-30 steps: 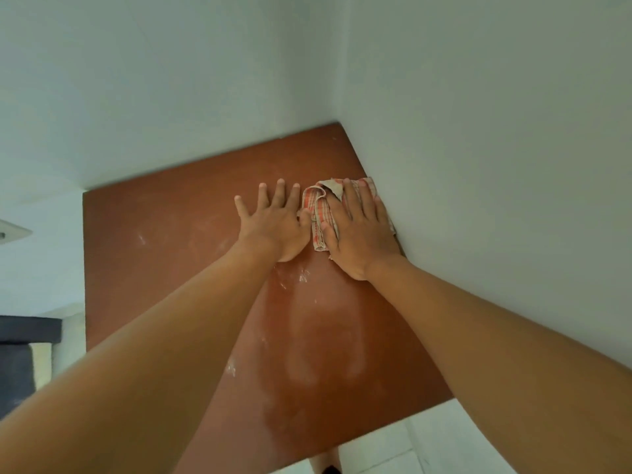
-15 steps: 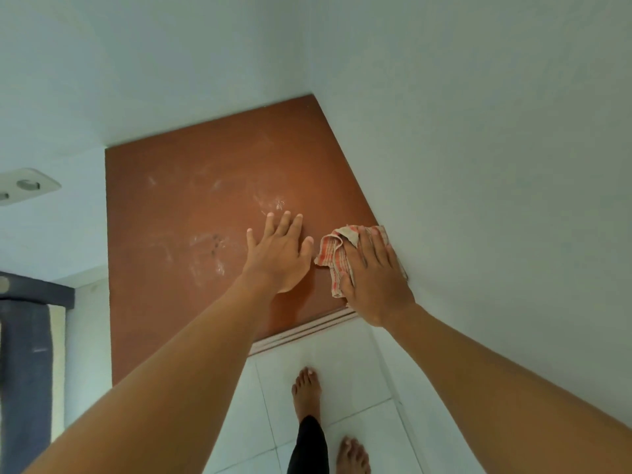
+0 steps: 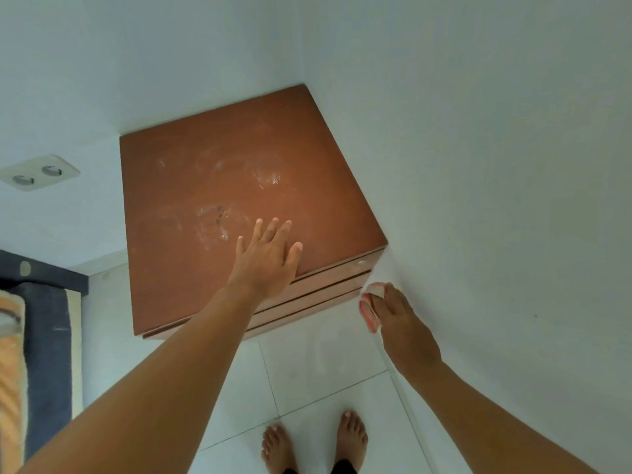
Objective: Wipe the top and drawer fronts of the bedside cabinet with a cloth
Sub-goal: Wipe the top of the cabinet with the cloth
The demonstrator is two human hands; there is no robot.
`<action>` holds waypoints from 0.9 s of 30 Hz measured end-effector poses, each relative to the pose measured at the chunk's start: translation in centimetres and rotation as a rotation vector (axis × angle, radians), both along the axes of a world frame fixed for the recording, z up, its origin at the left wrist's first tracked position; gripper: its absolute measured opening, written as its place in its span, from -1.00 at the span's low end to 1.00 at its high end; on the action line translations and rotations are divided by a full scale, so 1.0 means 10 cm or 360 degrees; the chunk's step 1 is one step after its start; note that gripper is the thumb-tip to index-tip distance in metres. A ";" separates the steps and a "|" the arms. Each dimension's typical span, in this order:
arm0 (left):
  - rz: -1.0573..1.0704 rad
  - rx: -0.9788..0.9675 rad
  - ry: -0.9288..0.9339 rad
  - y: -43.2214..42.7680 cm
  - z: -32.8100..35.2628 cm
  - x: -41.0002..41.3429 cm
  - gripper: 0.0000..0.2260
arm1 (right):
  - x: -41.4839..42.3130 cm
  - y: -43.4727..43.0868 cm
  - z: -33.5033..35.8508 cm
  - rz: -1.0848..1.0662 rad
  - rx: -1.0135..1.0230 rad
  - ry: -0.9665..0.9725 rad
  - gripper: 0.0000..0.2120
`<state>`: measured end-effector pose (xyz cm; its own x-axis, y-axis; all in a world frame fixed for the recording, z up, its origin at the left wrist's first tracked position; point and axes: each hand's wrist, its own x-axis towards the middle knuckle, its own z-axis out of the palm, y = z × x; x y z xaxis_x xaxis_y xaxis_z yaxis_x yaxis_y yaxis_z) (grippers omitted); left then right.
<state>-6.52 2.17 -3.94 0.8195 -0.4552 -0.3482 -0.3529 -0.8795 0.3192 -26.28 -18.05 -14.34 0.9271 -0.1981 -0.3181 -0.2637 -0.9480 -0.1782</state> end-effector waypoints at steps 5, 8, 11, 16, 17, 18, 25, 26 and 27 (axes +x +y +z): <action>0.0033 0.0034 -0.0020 0.07 0.24 0.20 -0.45 | 0.55 -0.02 0.49 0.0233 -0.0016 -0.0451 -0.45; 0.0070 0.0041 -0.0063 0.11 0.46 0.46 -0.44 | 1.17 0.03 0.91 -0.0029 0.0333 -0.0638 -0.41; 0.0122 0.0022 -0.0077 0.15 0.62 0.81 -0.44 | 1.85 0.11 1.22 -0.0126 0.0450 -0.0646 -0.42; 0.0163 -0.0001 -0.0075 0.24 0.63 1.52 -0.44 | 2.97 0.28 1.46 -0.0050 0.0456 -0.0646 -0.39; 0.0165 -0.0001 -0.0067 0.26 0.59 1.68 -0.44 | 3.19 0.31 1.47 -0.0037 0.0460 -0.0642 -0.40; 0.0162 0.0006 -0.0061 0.27 0.55 1.86 -0.44 | 3.40 0.34 1.46 -0.0027 0.0469 -0.0625 -0.40; 0.0124 0.0077 -0.0027 0.32 0.00 3.15 -0.46 | 4.82 0.37 1.02 0.0001 0.0538 -0.0486 -0.37; 0.0108 0.0094 -0.0033 0.32 -0.08 3.32 -0.46 | 4.98 0.37 0.95 0.0016 0.0551 -0.0464 -0.39; 0.0093 0.0114 -0.0044 0.31 -0.15 3.47 -0.47 | 5.13 0.37 0.88 0.0033 0.0558 -0.0445 -0.42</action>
